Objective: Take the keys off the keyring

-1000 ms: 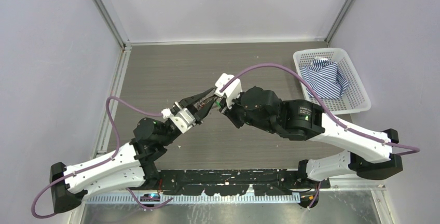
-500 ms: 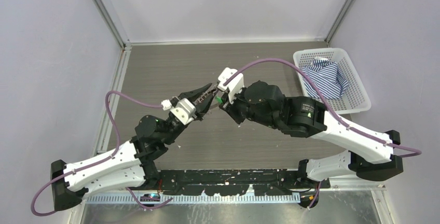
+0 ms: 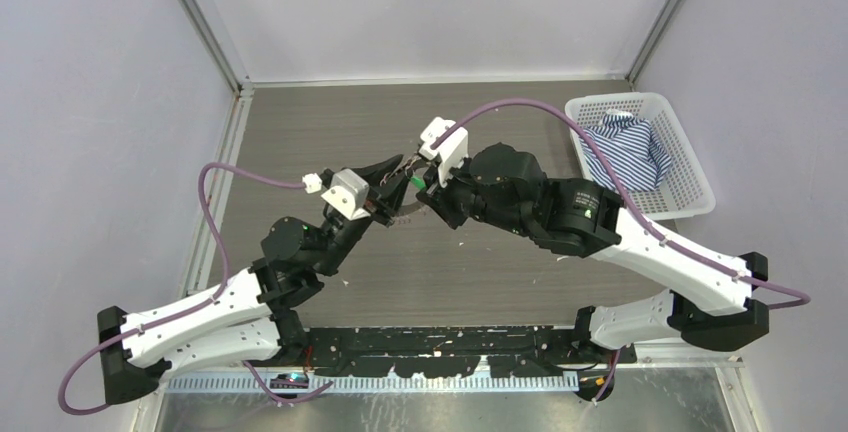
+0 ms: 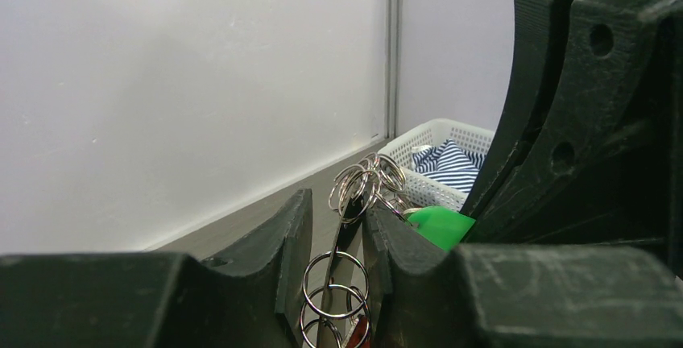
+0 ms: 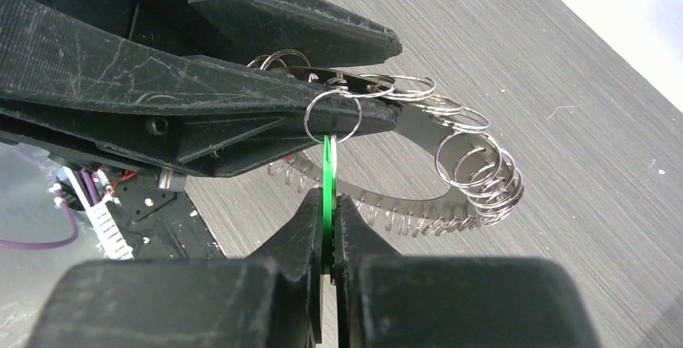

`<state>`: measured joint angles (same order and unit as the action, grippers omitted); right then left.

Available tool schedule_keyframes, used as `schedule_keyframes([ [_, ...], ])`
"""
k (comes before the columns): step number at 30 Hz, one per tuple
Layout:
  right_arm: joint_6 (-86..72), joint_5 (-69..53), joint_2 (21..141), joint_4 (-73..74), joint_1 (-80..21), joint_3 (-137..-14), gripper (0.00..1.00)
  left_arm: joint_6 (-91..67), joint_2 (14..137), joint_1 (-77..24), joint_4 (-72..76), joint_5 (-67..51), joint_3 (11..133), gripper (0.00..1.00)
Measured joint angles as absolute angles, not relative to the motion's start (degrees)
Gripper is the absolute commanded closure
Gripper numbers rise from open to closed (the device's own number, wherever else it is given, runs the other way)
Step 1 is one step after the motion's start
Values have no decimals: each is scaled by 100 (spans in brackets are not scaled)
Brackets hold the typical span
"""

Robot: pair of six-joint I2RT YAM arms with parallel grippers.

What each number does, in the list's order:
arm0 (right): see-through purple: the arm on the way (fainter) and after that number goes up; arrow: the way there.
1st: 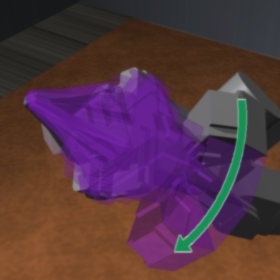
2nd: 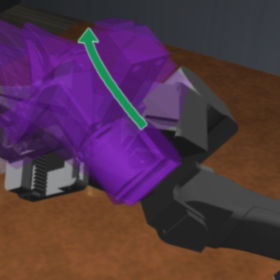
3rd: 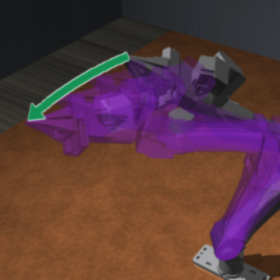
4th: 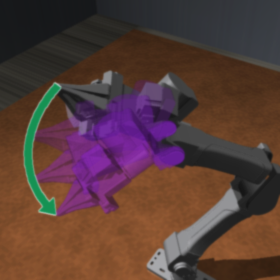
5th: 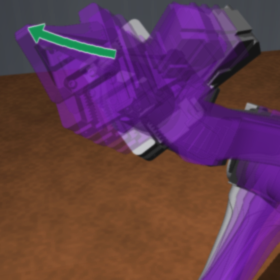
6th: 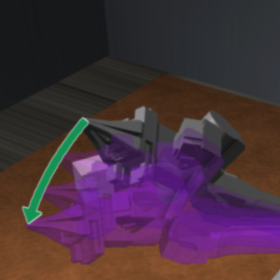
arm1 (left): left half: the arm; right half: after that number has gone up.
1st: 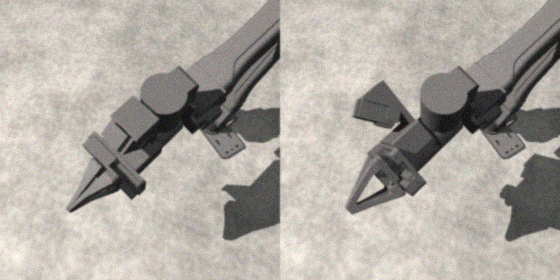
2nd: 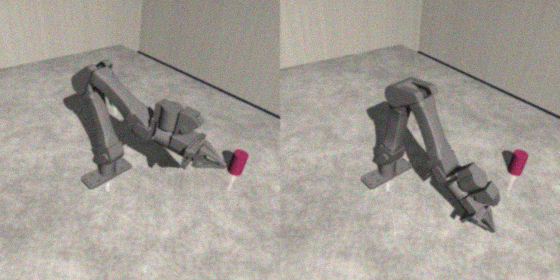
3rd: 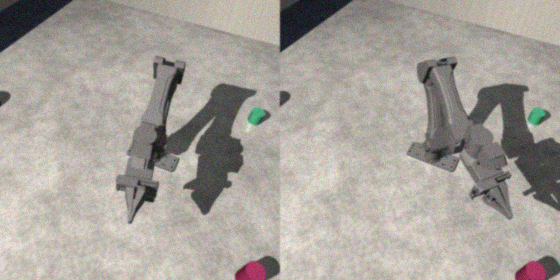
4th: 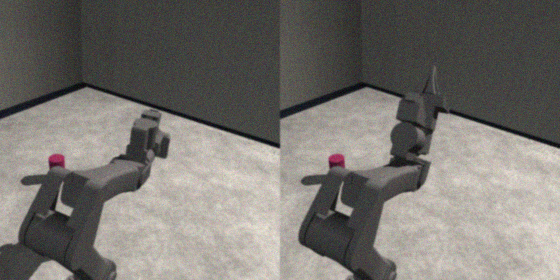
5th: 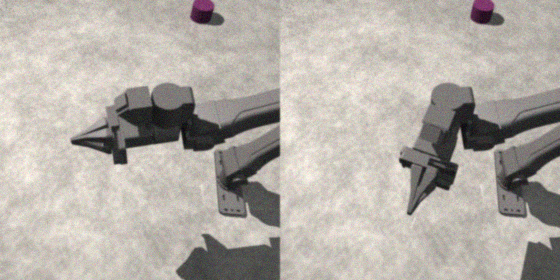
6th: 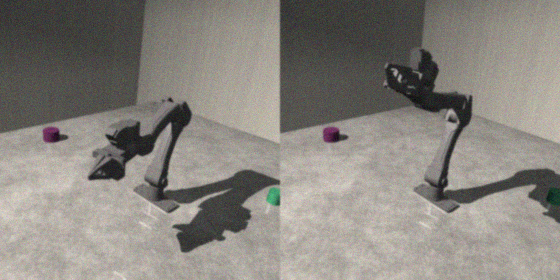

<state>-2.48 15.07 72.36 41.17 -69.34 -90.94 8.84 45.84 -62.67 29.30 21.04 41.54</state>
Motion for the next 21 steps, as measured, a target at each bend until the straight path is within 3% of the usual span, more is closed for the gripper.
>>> schedule_keyframes([
  [21, -685, 294, 7242, 4049, -5975, -9124, 99, 941, 4694, -6213, 4482, 2060, 3389, 99],
])
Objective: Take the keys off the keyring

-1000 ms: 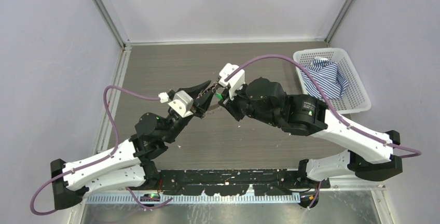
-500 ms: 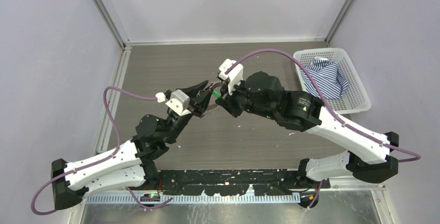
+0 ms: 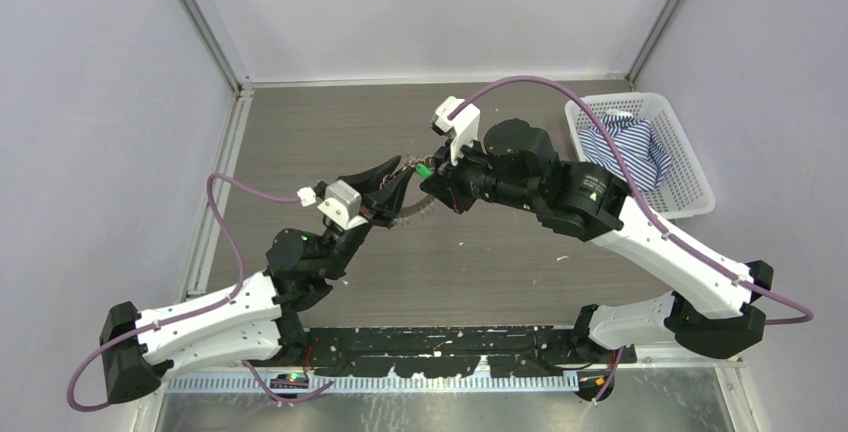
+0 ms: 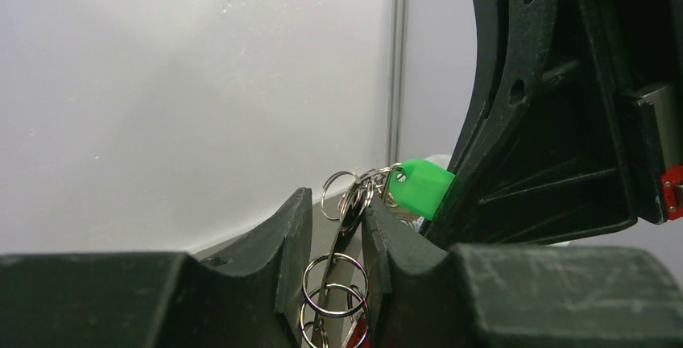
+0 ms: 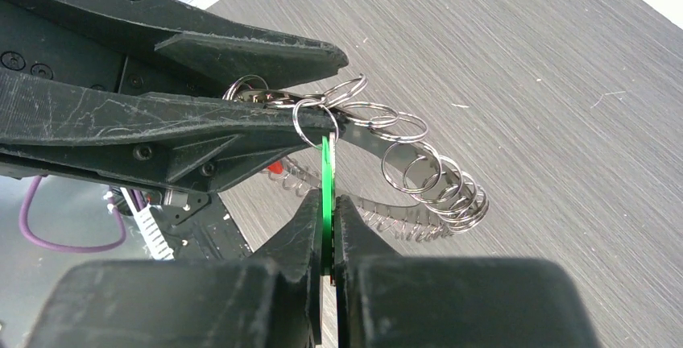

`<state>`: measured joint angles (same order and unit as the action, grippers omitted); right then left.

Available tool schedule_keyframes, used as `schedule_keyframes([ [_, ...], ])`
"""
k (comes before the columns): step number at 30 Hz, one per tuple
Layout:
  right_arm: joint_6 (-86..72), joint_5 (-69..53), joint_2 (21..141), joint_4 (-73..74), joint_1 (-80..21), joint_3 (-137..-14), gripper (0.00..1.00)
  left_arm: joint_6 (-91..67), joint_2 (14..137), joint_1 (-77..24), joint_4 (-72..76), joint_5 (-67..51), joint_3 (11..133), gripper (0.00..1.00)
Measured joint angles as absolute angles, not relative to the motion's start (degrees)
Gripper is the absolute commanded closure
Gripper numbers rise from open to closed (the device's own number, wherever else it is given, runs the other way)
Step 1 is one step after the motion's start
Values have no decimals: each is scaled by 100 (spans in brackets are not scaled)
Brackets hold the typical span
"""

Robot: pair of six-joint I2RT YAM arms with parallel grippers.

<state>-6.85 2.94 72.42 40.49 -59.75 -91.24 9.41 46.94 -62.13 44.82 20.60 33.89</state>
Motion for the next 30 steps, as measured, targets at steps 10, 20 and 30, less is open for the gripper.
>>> schedule_keyframes([
  [10, -642, 209, 7279, 4080, -5972, -9137, 99, 1061, 4989, -6226, 4724, 2521, 3350, 99],
  [20, -460, 425, 7275, 3732, -6442, -8930, 99, 1551, 5137, -6313, 5092, 2628, 3417, 99],
  [30, -373, 416, 7111, 3457, -6611, -8801, 99, 1994, 4888, -6261, 5148, 1977, 3437, 99],
])
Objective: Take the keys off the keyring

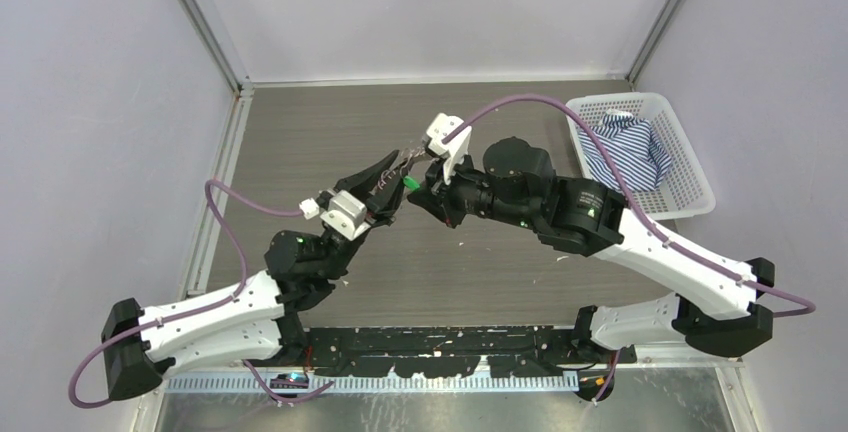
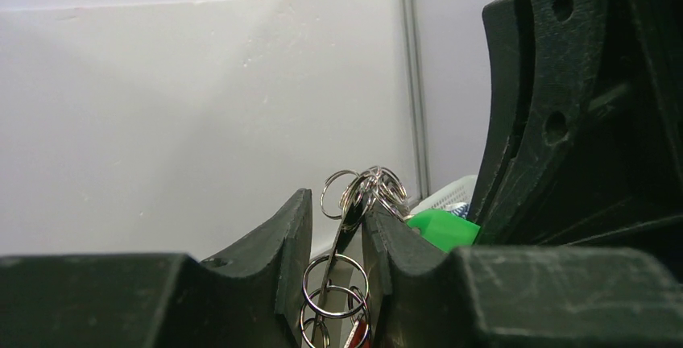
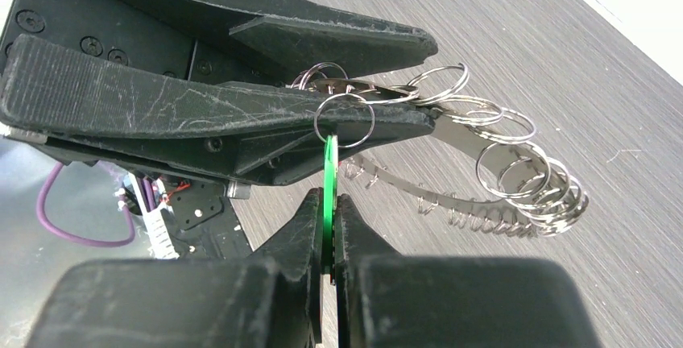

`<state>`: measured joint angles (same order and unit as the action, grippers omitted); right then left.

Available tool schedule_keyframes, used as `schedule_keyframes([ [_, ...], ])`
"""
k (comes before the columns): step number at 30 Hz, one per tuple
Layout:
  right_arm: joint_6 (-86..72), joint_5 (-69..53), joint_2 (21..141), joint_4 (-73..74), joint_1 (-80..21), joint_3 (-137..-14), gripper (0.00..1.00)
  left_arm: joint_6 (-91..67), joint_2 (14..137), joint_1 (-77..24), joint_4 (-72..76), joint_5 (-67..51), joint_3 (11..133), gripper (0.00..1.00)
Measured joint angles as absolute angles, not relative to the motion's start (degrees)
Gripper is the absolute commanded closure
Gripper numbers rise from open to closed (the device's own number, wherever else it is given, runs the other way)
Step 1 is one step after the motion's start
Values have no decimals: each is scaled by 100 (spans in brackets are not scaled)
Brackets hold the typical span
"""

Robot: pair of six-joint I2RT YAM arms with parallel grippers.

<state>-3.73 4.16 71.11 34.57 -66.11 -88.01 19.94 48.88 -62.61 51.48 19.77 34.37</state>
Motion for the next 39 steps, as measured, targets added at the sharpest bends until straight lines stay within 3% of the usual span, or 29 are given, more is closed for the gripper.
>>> schedule_keyframes([
  [17, -115, 725, 6377, 3162, -6858, -8232, 99, 1542, 4320, -6248, 4471, 676, 3500, 99],
  [39, 113, 1500, 6858, 3238, -6969, -7977, 99, 1883, 5002, -6193, 4399, 1601, 3507, 99],
])
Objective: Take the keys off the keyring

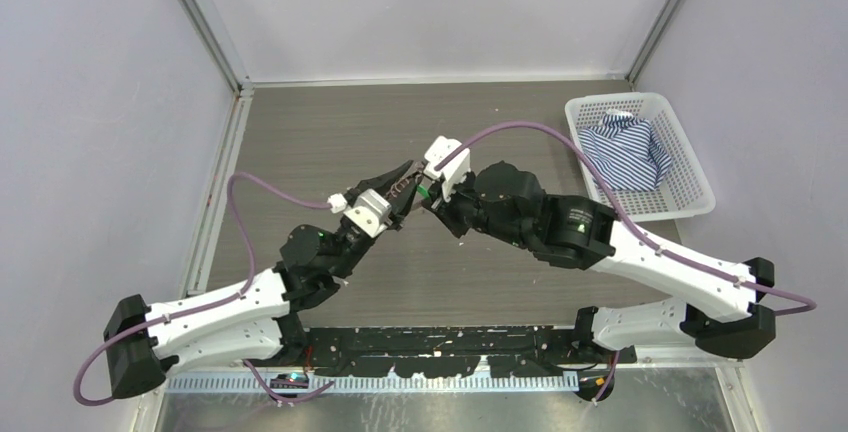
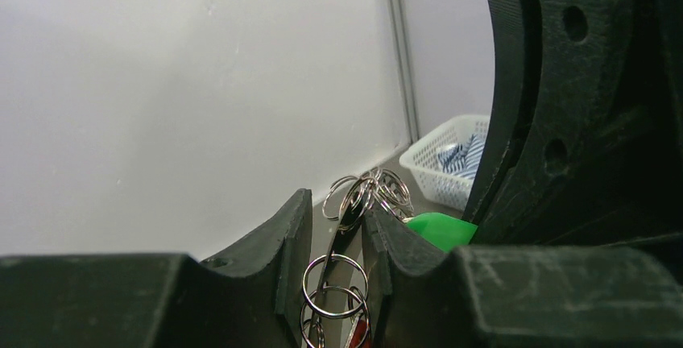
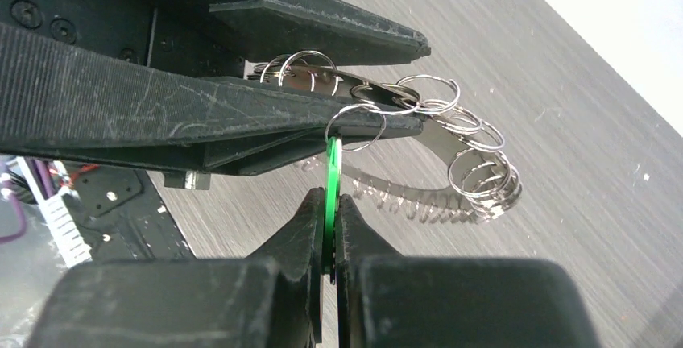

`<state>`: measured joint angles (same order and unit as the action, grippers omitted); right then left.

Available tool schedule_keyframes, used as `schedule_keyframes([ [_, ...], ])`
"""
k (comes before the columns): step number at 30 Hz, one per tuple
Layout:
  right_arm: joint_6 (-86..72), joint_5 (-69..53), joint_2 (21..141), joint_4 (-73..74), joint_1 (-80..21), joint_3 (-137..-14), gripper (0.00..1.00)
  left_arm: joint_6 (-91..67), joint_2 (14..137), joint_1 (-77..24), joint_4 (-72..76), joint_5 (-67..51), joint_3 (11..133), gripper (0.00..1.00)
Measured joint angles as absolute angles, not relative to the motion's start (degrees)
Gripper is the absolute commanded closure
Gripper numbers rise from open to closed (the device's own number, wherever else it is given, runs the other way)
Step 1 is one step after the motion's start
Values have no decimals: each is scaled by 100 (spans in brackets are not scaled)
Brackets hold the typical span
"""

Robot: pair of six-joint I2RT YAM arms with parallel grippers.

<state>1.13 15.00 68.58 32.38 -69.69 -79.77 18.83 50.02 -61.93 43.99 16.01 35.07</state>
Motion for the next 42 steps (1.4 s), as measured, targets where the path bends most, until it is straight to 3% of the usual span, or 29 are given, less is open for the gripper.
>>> schedule_keyframes([
  [11, -327, 530, 7022, 2956, -6130, -7065, 99, 1951, 5537, -6117, 4327, 2239, 3009, 100],
  [21, -827, 104, 7166, 2156, -5736, -6167, 99, 858, 6136, -5522, 4668, 1756, 2530, 100],
  [33, -1483, -434, 7531, 1302, -5535, -4871, 99, -377, 7157, -5505, 5212, 1485, 1743, 99],
  [38, -1546, -827, 7526, 1260, -5328, -4866, 99, -589, 7140, -5459, 5400, 1396, 1638, 71],
  [42, -1542, -1149, 7526, 1361, -5262, -4869, 99, -611, 6919, -5417, 5441, 1120, 1466, 65],
])
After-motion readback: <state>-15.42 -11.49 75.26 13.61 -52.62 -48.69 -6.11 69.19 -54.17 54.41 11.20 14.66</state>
